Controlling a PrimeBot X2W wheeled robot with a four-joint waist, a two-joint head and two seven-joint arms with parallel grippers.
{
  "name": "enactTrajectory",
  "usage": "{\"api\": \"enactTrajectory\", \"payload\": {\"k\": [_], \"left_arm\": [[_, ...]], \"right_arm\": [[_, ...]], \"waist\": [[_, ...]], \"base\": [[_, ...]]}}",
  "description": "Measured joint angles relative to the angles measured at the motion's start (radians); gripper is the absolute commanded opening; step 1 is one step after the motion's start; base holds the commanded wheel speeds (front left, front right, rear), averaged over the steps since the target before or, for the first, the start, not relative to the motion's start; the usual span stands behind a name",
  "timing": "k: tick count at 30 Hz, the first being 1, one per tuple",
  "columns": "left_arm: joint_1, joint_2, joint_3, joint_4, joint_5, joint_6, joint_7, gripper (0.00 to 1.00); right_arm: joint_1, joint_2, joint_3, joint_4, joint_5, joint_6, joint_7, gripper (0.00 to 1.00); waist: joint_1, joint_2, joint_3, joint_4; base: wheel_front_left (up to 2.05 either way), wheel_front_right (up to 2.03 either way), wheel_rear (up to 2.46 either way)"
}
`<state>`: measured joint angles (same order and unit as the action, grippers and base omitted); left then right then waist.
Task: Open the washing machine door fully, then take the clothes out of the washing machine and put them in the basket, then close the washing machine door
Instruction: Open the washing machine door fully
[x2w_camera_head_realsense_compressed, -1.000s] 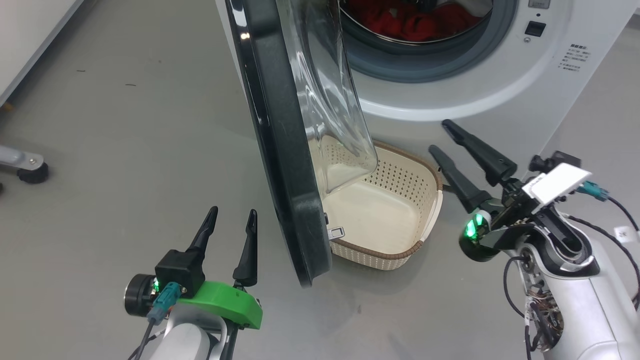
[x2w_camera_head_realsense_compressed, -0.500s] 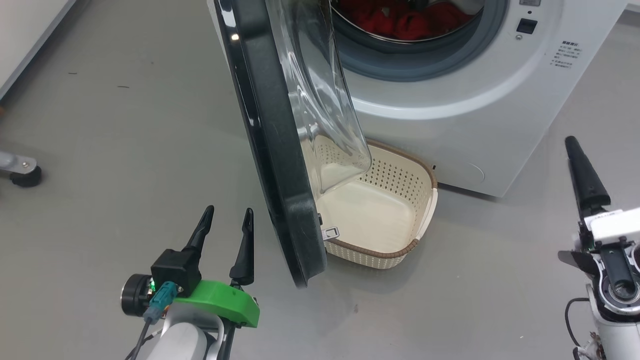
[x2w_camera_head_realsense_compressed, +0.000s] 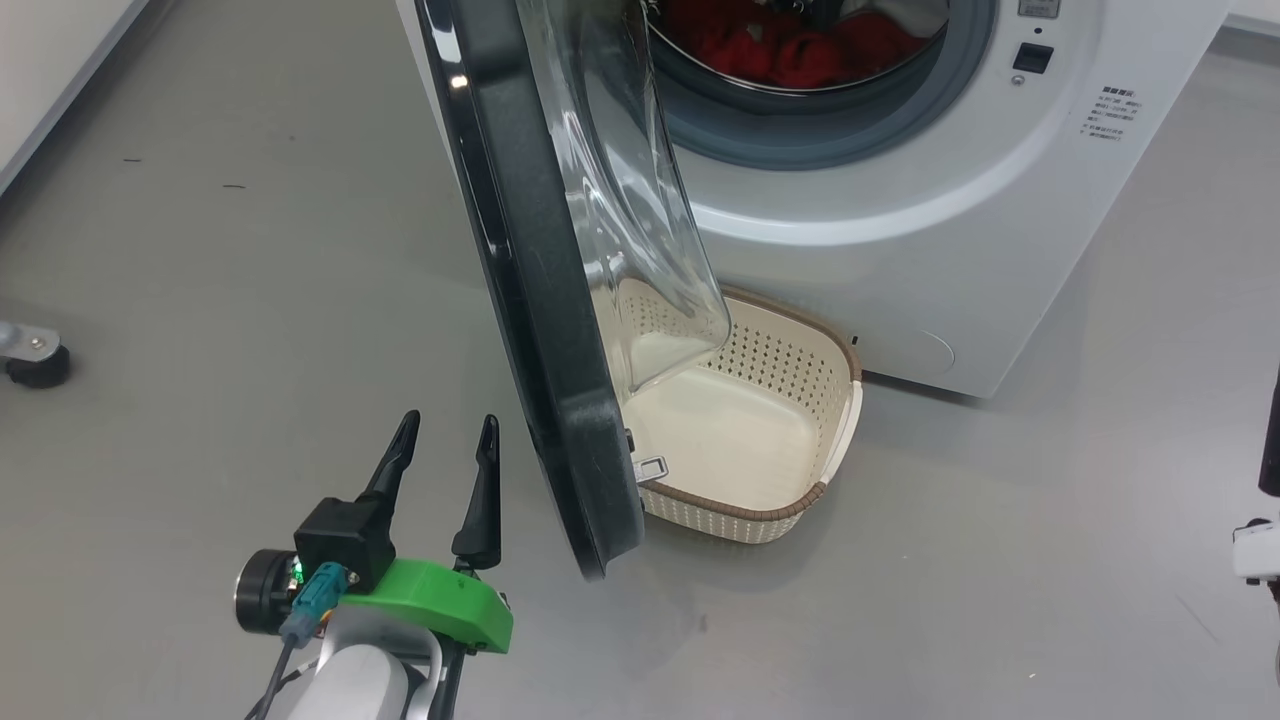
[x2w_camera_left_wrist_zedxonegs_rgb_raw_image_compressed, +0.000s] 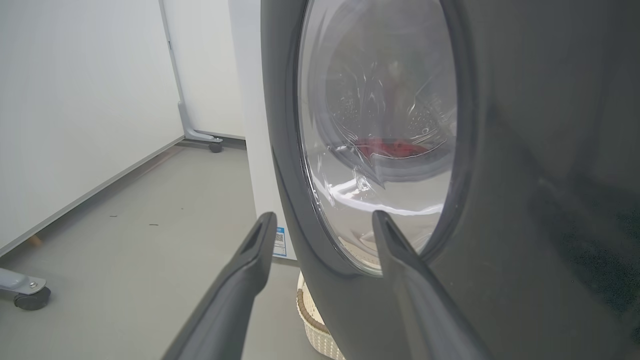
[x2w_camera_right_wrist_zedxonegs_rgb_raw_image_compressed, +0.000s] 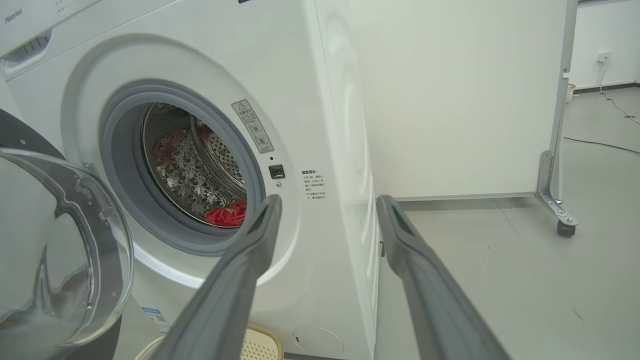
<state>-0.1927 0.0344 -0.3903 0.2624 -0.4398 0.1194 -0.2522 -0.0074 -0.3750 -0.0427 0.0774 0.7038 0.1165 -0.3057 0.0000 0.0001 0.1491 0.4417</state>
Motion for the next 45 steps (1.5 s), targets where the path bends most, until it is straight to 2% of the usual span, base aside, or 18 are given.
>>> {"api": "enactTrajectory", "payload": {"k": [6, 11, 20, 31, 45], "left_arm": [[0.001, 0.0, 0.0, 0.005, 0.001, 0.0, 0.0, 1.0], [0.009, 0.0, 0.0, 0.011, 0.001, 0.0, 0.0, 1.0], [0.011, 0.0, 0.0, 0.013, 0.002, 0.0, 0.0, 1.0], [0.011, 0.0, -0.001, 0.016, 0.002, 0.0, 0.0, 1.0], [0.011, 0.0, 0.005, 0.015, 0.006, 0.0, 0.0, 1.0]], "right_arm": [[0.032, -0.005, 0.014, -0.009, -0.169, -0.069, 0.034, 1.0], [0.067, 0.016, 0.025, -0.025, -0.27, -0.111, 0.044, 1.0], [0.116, 0.103, 0.043, -0.058, -0.357, -0.145, 0.045, 1.0], [0.133, 0.17, 0.071, -0.057, -0.408, -0.144, 0.045, 1.0], [0.133, 0.223, 0.103, -0.062, -0.46, -0.112, 0.045, 1.0]], "waist": [[0.0, 0.0, -0.008, -0.005], [0.0, 0.0, -0.014, -0.007], [0.0, 0.0, -0.011, -0.009], [0.0, 0.0, -0.004, -0.008], [0.0001, -0.0001, 0.011, -0.012]], "base": [[0.0, 0.0, 0.0], [0.0, 0.0, 0.0], [0.0, 0.0, 0.0], [0.0, 0.0, 0.0], [0.0, 0.0, 0.0]]}}
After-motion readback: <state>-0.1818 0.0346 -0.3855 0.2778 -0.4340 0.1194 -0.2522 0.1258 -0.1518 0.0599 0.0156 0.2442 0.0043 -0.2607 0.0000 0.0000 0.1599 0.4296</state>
